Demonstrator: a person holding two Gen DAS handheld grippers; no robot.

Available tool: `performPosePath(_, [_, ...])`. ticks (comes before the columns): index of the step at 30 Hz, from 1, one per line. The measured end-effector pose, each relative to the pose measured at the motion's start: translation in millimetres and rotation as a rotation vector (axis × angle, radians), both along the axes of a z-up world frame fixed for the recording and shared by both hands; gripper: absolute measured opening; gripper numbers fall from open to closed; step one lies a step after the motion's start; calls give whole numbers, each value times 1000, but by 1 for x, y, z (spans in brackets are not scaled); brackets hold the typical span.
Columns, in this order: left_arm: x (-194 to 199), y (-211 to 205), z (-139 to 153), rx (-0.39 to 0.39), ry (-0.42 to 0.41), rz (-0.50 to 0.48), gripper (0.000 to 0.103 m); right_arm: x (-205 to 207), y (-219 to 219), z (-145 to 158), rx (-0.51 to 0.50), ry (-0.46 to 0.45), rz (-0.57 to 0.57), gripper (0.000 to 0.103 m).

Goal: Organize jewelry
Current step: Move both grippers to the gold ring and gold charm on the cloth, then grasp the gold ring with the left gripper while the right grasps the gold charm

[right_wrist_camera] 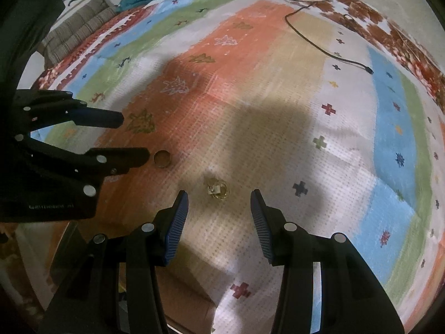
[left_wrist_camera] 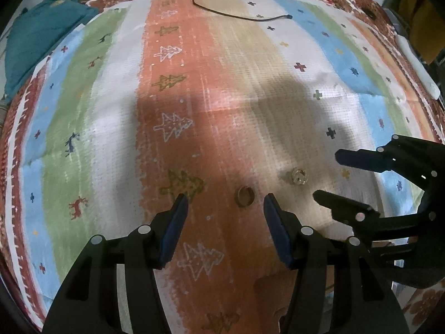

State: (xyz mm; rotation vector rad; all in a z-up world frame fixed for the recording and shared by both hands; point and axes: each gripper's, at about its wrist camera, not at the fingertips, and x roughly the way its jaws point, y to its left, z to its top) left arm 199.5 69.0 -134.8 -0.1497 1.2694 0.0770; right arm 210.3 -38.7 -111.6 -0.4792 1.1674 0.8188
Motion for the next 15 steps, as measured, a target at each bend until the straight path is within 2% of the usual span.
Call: performPosePath(15, [14,0,-20,4,50,-20,53,13,14,-25,-48,35,33,47])
